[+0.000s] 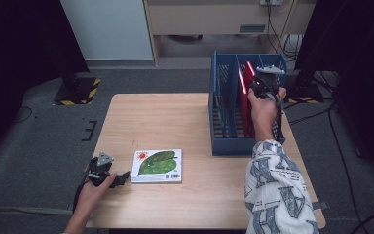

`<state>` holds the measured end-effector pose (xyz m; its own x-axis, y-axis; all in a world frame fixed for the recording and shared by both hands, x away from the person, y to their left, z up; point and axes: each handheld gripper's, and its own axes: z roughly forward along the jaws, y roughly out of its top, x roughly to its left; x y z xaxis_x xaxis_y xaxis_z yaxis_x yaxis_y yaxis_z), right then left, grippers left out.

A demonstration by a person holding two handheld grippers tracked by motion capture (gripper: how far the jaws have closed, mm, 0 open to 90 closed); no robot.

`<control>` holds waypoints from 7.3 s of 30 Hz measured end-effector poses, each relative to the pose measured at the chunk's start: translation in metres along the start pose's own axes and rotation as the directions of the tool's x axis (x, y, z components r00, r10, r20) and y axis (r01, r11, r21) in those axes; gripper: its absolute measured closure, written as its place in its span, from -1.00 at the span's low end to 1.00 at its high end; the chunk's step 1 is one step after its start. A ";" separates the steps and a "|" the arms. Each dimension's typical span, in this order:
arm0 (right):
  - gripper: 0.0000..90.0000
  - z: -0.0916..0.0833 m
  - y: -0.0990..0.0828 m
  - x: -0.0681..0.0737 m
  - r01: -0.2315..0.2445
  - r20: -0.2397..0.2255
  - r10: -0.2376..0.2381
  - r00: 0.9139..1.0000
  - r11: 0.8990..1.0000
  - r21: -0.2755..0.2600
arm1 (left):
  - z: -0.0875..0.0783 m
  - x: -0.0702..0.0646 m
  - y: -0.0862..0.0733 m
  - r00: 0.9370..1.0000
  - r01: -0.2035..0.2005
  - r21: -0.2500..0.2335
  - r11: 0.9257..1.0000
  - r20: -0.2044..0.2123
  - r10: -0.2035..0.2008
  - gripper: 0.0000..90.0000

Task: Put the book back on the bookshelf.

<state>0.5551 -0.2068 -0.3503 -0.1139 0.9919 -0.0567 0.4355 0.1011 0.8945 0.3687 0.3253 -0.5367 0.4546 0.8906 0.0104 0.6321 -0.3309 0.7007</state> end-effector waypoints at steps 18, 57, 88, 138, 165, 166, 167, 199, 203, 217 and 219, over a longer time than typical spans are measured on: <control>0.68 -0.004 -0.006 -0.002 -0.006 -0.041 0.007 0.999 1.000 0.006 | 0.000 0.000 0.000 1.000 0.004 0.002 1.000 0.001 -0.004 -1.00; 0.51 -0.044 -0.011 0.008 0.030 -0.108 -0.034 0.994 0.999 -0.036 | 0.000 0.000 0.001 1.000 -0.005 0.009 1.000 0.005 0.005 -1.00; 0.64 -0.072 -0.042 0.015 0.072 -0.161 -0.075 0.984 0.997 -0.024 | 0.000 -0.001 0.001 1.000 -0.008 0.009 1.000 0.008 0.008 -0.99; -0.07 -0.095 -0.067 0.011 -0.007 -0.274 -0.015 0.962 0.997 -0.076 | 0.000 -0.001 0.001 1.000 -0.007 0.008 1.000 0.007 0.007 -1.00; -0.68 -0.113 -0.100 0.084 0.078 -0.469 -0.124 0.874 0.990 -0.117 | 0.001 -0.003 0.002 1.000 -0.013 0.009 1.000 0.011 0.012 -1.00; -0.70 -0.113 -0.102 0.087 0.079 -0.477 -0.124 0.870 0.990 -0.113 | 0.001 -0.003 0.002 1.000 -0.013 0.009 1.000 0.012 0.013 -1.00; -0.71 -0.113 -0.103 0.091 0.082 -0.483 -0.127 0.867 0.990 -0.114 | 0.001 -0.003 0.002 1.000 -0.012 0.010 1.000 0.012 0.012 -1.00; -0.62 -0.095 -0.169 0.188 0.271 -0.652 -0.237 0.720 0.961 -0.051 | 0.002 -0.005 0.004 0.999 -0.020 0.017 1.000 0.025 0.020 -0.98; -0.54 -0.095 -0.178 0.194 0.292 -0.659 -0.243 0.711 0.956 -0.037 | 0.001 -0.004 0.004 0.999 -0.021 0.020 1.000 0.028 0.020 -0.97; -0.26 -0.092 -0.205 0.205 0.346 -0.686 -0.234 0.689 0.938 0.027 | -0.020 -0.003 0.012 0.999 0.011 -0.056 0.998 0.047 -0.008 -0.80; -0.27 -0.090 -0.208 0.206 0.352 -0.688 -0.231 0.688 0.935 0.037 | -0.023 -0.006 0.016 0.998 0.005 -0.072 0.997 0.060 -0.001 -0.78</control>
<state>0.3603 -0.0301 -0.5079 -0.7933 0.6059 0.0589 0.4005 0.4466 0.8001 0.3617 0.3221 -0.5090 0.4913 0.8704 -0.0329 0.5877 -0.3033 0.7501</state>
